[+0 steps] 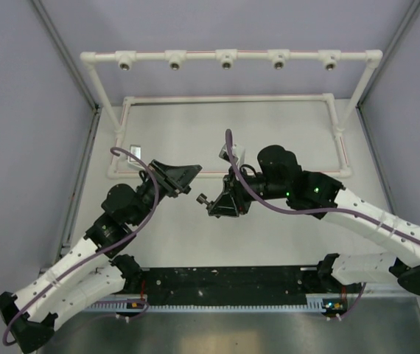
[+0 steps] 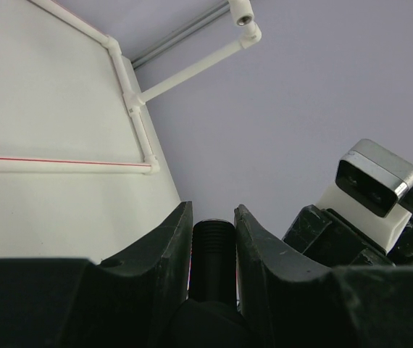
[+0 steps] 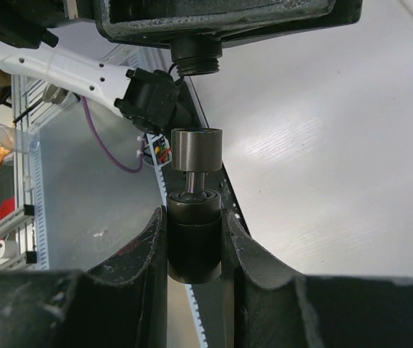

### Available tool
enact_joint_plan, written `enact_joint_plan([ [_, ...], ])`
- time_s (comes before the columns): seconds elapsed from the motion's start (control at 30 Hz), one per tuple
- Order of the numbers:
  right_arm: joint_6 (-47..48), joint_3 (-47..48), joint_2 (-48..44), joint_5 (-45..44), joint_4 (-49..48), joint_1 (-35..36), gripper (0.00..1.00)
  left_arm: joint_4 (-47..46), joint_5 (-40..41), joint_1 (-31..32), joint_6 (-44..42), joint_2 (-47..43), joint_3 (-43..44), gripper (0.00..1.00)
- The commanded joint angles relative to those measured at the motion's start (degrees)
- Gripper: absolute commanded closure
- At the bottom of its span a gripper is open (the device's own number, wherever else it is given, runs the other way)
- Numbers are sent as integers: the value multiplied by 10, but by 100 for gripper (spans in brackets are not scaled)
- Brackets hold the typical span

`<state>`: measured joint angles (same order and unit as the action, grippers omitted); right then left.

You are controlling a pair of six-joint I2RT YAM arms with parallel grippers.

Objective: Install the water faucets
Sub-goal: Pick up the adaptor at the center of the board.

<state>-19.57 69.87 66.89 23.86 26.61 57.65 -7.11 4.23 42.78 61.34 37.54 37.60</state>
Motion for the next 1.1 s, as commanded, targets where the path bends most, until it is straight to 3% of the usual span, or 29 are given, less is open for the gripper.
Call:
enact_joint_plan([
  [0.0,-18,22,-3,23,-39,6,100,-61,-19,1,-9,4,5,100],
  [1.07,-28,23,22,-11,-88,6,100,-94,-27,8,23,1,-20,100],
])
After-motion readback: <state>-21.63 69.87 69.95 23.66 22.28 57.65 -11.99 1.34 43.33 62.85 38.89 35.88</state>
